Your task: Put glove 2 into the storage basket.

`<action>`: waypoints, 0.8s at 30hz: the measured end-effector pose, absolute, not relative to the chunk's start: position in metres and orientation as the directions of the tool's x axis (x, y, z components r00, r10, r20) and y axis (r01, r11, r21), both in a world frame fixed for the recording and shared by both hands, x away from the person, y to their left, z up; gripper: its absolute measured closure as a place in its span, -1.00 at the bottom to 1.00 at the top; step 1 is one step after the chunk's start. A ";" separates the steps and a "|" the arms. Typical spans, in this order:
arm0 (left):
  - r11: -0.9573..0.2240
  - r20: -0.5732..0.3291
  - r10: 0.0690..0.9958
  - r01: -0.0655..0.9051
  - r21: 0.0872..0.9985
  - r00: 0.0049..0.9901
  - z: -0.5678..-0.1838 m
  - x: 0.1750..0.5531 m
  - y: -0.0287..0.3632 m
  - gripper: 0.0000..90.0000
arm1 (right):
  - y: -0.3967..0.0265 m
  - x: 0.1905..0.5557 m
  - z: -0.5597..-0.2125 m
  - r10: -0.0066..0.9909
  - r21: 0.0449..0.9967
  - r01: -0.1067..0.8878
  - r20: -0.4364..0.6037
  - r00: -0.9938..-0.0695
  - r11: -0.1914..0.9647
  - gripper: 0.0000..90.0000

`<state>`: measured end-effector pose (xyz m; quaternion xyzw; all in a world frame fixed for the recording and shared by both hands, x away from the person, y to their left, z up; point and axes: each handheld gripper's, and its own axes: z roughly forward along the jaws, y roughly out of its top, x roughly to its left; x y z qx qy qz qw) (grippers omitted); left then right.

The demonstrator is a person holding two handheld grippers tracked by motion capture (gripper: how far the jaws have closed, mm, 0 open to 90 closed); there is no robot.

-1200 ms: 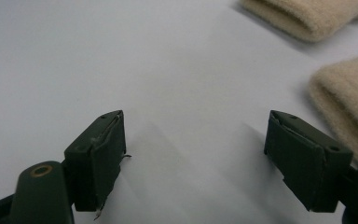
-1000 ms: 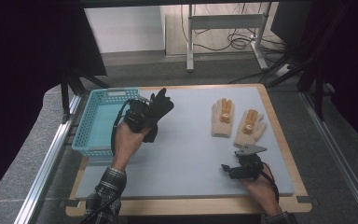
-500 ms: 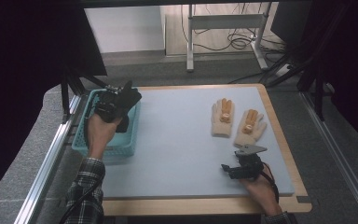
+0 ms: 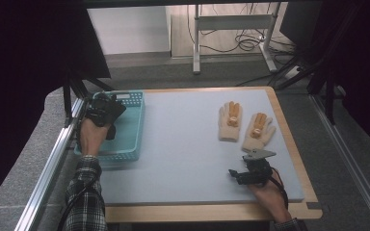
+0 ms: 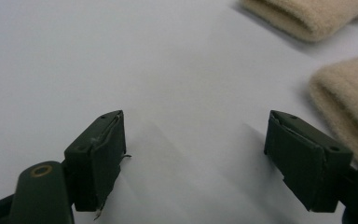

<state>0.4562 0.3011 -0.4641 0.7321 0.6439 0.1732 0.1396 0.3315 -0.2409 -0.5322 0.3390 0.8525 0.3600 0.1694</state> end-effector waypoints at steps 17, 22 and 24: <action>-0.132 0.174 0.982 0.938 0.320 0.079 -0.505 0.475 0.327 -0.09 | -0.241 0.331 -0.532 0.700 0.729 0.456 -0.045 -0.713 0.511 -0.55; -0.160 0.110 0.985 0.935 0.316 0.131 -0.502 0.472 0.325 -0.63 | -0.241 0.331 -0.532 0.700 0.729 0.456 -0.045 -0.713 0.511 -0.55; -0.168 0.094 0.985 0.933 0.318 0.145 -0.498 0.469 0.325 -0.77 | -0.241 0.331 -0.532 0.700 0.729 0.456 -0.045 -0.712 0.511 -0.55</action>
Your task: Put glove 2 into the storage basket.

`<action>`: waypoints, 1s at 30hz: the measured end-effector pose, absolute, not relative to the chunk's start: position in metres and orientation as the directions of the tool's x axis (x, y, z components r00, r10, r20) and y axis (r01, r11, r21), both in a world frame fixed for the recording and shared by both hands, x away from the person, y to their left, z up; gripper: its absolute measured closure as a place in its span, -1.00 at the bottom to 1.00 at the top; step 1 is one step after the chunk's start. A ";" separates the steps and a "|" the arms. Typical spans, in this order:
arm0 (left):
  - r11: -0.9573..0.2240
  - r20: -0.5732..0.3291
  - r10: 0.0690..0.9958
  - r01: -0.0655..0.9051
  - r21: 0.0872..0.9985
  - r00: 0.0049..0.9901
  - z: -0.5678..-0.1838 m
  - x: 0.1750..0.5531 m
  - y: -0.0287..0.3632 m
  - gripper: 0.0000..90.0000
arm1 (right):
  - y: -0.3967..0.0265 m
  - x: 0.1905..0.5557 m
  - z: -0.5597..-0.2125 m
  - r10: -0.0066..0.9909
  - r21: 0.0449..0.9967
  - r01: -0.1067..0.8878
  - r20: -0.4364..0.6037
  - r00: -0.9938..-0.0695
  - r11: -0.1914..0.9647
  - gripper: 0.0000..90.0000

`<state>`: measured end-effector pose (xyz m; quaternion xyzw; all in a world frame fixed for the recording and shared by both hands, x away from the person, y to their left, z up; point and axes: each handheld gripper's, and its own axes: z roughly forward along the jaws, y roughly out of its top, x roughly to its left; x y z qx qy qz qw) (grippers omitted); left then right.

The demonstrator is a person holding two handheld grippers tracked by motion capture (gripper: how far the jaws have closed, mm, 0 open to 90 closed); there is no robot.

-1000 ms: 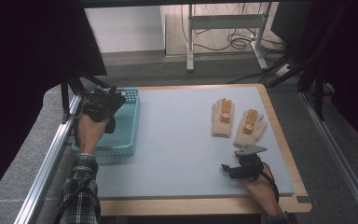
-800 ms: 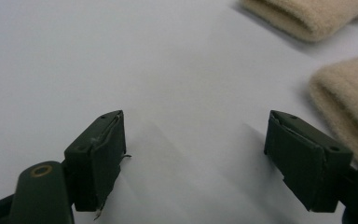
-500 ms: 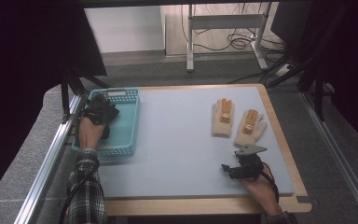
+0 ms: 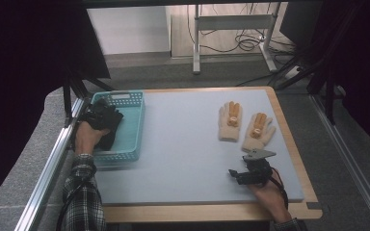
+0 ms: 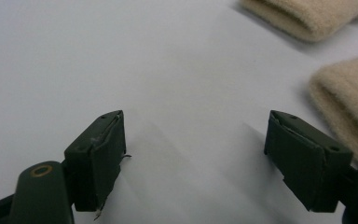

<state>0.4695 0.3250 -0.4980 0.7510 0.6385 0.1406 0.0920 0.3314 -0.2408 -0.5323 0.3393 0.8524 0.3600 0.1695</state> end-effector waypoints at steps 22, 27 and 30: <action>-0.148 -0.118 0.957 0.793 0.591 0.266 -0.453 0.423 0.322 -0.97 | -0.241 0.332 -0.532 0.700 0.729 0.455 -0.046 -0.713 0.511 -0.55; -0.177 -0.122 0.939 0.755 0.632 0.322 -0.444 0.414 0.305 -0.97 | -0.241 0.331 -0.532 0.700 0.729 0.455 -0.046 -0.713 0.511 -0.55; -0.215 -0.097 0.930 0.740 0.638 0.353 -0.440 0.409 0.292 -0.98 | -0.241 0.331 -0.532 0.700 0.728 0.456 -0.046 -0.712 0.512 -0.55</action>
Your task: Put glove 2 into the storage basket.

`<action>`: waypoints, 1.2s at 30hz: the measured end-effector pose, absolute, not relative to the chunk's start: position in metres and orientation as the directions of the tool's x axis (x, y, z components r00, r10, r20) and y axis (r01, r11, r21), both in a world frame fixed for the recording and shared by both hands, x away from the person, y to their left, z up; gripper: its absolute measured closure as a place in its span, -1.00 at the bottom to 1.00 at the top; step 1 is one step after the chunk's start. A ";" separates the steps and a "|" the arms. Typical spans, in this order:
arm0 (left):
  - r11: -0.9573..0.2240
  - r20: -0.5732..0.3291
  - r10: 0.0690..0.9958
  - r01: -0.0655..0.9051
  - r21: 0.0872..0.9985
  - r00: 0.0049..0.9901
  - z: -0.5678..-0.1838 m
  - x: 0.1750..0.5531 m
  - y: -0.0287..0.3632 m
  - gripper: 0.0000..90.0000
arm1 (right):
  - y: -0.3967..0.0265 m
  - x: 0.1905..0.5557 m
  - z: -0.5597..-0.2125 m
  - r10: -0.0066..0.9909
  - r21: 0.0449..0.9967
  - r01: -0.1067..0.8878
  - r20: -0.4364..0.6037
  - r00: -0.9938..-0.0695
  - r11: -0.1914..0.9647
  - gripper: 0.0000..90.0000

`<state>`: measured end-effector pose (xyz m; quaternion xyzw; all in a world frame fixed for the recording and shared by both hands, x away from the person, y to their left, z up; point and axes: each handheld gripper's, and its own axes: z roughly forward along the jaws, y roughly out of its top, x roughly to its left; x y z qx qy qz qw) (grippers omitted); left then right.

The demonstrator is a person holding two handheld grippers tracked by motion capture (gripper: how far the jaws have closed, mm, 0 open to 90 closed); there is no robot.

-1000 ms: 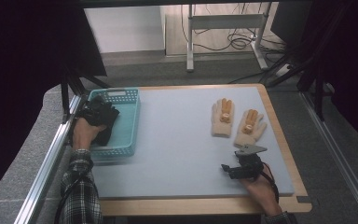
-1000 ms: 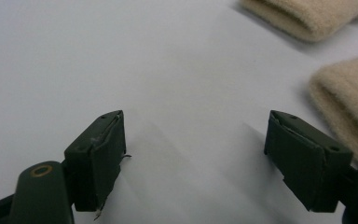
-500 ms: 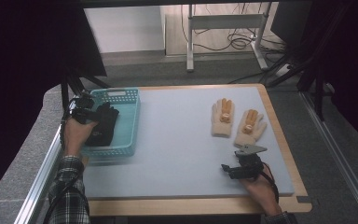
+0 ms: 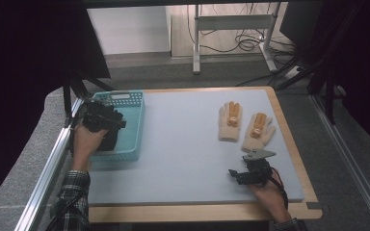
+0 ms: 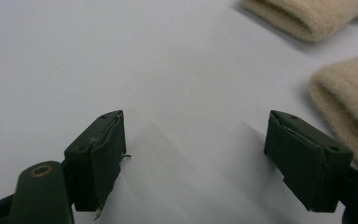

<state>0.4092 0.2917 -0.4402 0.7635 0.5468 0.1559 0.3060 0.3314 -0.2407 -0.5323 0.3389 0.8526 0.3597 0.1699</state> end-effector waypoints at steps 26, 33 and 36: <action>-0.320 -0.116 0.795 0.573 0.754 0.596 -0.425 0.371 0.196 -0.94 | -0.241 0.332 -0.532 0.700 0.729 0.456 -0.044 -0.712 0.510 -0.55; -0.363 -0.091 0.752 0.526 0.769 0.652 -0.425 0.356 0.167 -0.98 | -0.241 0.332 -0.532 0.701 0.728 0.458 -0.043 -0.712 0.510 -0.55; -0.387 -0.071 0.735 0.503 0.773 0.674 -0.427 0.349 0.155 -0.98 | -0.241 0.332 -0.532 0.701 0.728 0.459 -0.043 -0.712 0.510 -0.55</action>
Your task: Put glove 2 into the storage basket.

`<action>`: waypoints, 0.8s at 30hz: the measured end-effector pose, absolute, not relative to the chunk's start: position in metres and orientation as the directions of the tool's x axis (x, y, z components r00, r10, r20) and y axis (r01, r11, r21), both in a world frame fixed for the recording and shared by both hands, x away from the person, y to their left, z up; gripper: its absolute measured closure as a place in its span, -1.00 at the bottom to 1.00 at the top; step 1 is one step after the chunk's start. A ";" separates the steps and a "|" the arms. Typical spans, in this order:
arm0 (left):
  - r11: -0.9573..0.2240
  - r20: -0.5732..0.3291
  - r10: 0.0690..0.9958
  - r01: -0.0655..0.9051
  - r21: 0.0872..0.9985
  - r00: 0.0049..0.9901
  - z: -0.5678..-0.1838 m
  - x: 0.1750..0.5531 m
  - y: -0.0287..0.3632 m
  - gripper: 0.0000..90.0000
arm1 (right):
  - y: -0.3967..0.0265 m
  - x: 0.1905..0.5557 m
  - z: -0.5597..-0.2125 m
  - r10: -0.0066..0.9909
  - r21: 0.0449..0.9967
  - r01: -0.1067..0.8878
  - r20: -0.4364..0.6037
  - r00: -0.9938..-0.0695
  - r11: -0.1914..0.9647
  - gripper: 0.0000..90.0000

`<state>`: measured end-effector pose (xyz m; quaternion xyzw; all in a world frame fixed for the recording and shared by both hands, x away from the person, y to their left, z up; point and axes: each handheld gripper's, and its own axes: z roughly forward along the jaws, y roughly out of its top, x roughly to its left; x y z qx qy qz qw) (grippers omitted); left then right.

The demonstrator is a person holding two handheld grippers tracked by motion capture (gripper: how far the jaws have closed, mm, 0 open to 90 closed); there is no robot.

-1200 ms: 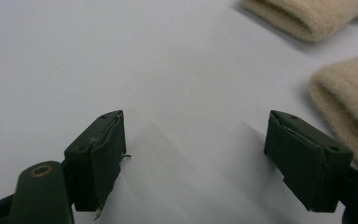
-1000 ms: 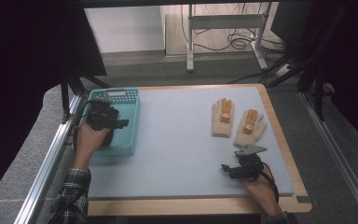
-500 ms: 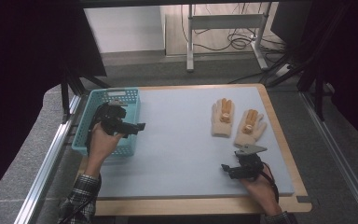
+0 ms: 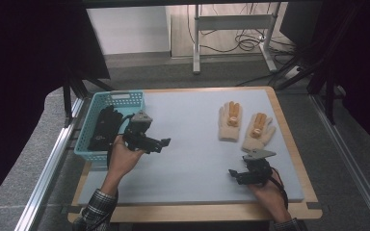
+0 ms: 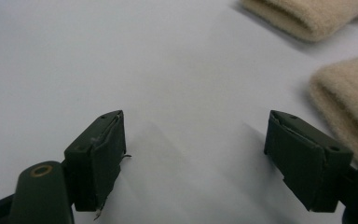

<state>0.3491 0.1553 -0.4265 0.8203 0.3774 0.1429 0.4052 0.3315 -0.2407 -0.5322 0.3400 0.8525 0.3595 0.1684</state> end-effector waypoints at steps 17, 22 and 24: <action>-0.428 -0.074 0.704 0.505 0.749 0.706 -0.491 0.310 0.117 -0.99 | -0.241 0.331 -0.532 0.701 0.728 0.459 -0.043 -0.712 0.510 -0.55; -0.422 -0.067 0.727 0.521 0.742 0.684 -0.510 0.305 0.121 -0.99 | -0.241 0.331 -0.532 0.701 0.728 0.459 -0.042 -0.712 0.509 -0.55; -0.429 -0.048 0.741 0.526 0.735 0.670 -0.518 0.304 0.123 -0.99 | -0.241 0.331 -0.532 0.701 0.728 0.458 -0.043 -0.712 0.509 -0.55</action>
